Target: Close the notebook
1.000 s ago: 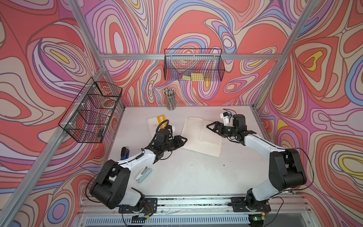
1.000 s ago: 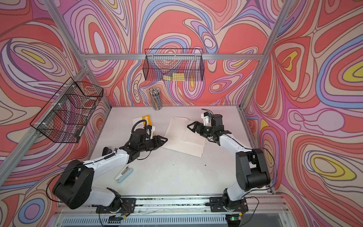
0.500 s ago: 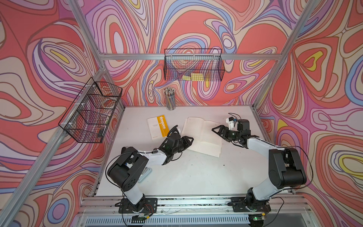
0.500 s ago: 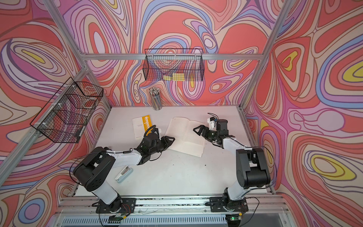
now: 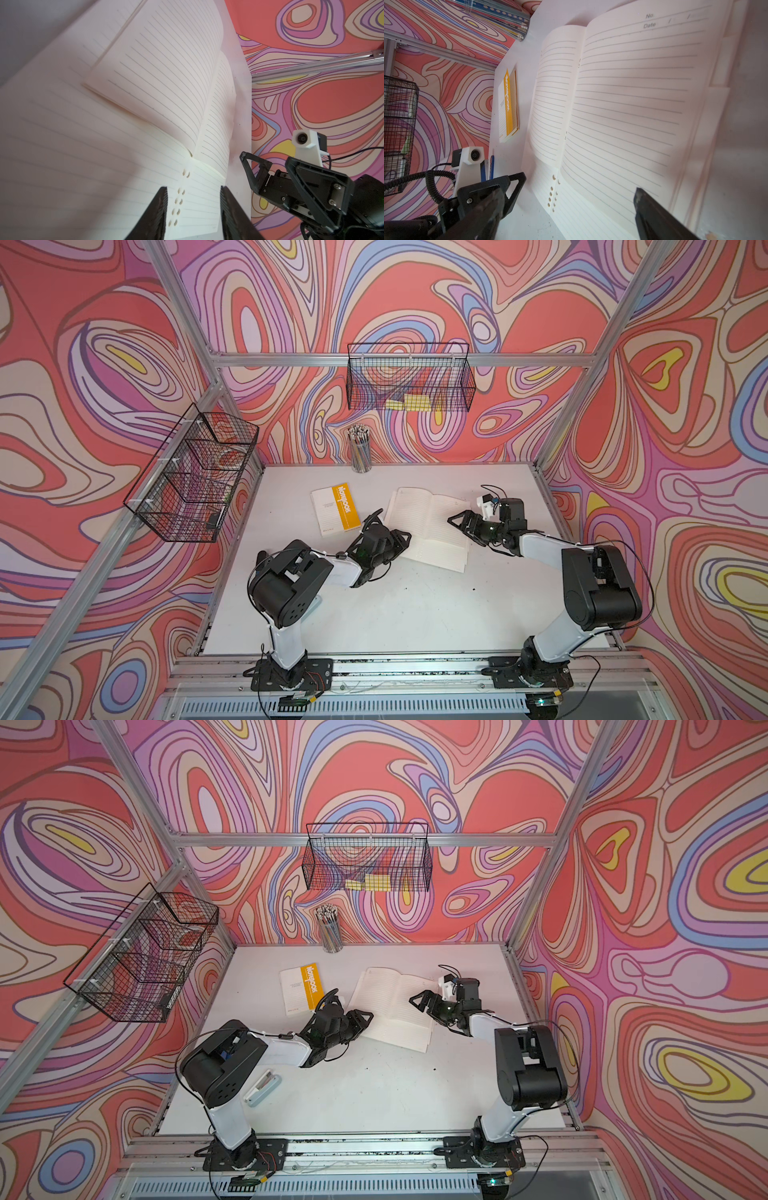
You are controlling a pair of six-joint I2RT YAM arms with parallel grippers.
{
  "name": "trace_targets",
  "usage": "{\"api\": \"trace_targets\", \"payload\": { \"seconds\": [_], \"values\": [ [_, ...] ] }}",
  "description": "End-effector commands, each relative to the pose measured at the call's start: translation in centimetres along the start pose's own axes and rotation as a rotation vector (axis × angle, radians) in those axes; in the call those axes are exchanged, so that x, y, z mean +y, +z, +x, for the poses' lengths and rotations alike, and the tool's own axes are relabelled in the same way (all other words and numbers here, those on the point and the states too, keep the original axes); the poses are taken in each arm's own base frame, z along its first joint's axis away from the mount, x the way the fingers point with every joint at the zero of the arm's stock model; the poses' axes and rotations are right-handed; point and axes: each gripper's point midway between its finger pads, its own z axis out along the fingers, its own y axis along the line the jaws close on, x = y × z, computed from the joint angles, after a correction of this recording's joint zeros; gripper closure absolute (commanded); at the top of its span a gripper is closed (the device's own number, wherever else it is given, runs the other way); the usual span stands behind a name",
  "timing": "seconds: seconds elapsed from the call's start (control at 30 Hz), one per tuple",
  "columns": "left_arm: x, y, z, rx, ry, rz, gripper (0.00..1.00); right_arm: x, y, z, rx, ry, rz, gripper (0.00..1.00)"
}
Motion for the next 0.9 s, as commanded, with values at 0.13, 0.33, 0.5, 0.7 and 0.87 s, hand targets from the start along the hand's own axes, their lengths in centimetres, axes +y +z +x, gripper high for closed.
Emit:
{"api": "trace_targets", "payload": {
  "seconds": [0.13,0.33,0.5,0.7,0.87],
  "values": [
    [-0.4,1.4,-1.0,-0.067,-0.02,0.013,0.55,-0.8,0.4,0.4,0.008,0.013,-0.005,0.01],
    [-0.1,2.2,-1.3,-0.095,-0.084,0.051,0.56,-0.7,0.6,0.4,0.007,0.024,-0.021,0.02],
    [0.0,2.6,-1.6,-0.13,-0.112,0.086,0.56,-1.2,1.0,0.7,0.015,0.032,-0.018,0.02],
    [0.5,3.9,-1.5,-0.151,-0.191,0.145,0.57,-1.8,1.5,1.4,0.032,0.05,-0.017,0.02],
    [1.0,4.2,-1.6,-0.175,-0.223,0.163,0.59,-2.3,1.6,1.7,0.037,0.059,-0.011,0.02]
  ]
}}
